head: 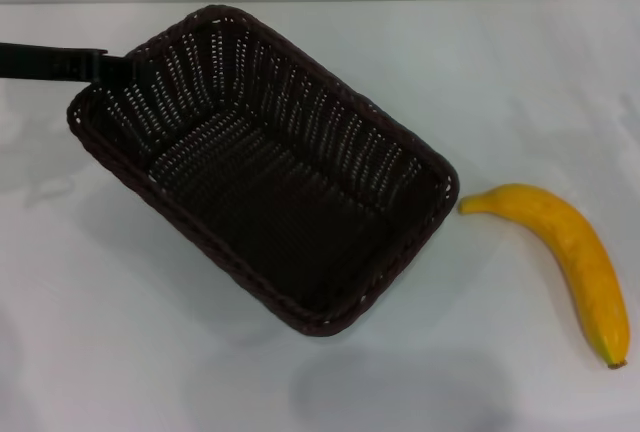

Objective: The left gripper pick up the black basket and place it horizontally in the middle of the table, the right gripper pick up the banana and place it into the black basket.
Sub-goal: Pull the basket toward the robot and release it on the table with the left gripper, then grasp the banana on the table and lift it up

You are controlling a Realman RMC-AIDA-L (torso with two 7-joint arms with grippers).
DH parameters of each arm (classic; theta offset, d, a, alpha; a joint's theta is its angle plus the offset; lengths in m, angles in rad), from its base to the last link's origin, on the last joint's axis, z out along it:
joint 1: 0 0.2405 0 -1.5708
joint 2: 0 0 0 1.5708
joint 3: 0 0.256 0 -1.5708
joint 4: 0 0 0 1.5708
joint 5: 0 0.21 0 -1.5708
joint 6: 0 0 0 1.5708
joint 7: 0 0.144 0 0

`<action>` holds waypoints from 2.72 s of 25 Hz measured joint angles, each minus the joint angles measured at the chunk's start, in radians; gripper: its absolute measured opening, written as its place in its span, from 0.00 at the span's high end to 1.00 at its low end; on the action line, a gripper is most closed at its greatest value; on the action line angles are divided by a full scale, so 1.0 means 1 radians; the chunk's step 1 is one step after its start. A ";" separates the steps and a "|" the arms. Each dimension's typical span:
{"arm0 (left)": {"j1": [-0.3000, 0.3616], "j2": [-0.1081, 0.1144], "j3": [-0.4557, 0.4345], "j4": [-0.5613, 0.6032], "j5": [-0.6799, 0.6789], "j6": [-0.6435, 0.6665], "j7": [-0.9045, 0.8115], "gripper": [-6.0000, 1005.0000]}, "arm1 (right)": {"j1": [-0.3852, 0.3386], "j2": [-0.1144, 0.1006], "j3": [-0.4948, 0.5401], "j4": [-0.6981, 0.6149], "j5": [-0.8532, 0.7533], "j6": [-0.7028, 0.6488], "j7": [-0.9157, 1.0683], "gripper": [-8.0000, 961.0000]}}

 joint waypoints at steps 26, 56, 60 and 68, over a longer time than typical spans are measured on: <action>0.276 -0.192 -0.003 -0.003 -0.637 0.182 0.057 0.76 | 0.018 0.001 0.001 -0.070 0.004 -0.168 -0.011 0.14; 0.262 -0.254 0.006 -0.181 -0.693 0.129 0.142 0.57 | 0.029 -0.002 0.003 -0.128 0.005 -0.258 -0.011 0.14; 0.305 -0.255 0.001 -0.181 -0.718 0.101 0.154 0.46 | 0.030 0.001 0.003 -0.126 0.006 -0.252 -0.007 0.14; 0.448 -0.247 -0.001 -0.174 -0.928 0.002 0.290 0.20 | -0.007 0.001 0.000 -0.114 0.107 -0.169 0.249 0.14</action>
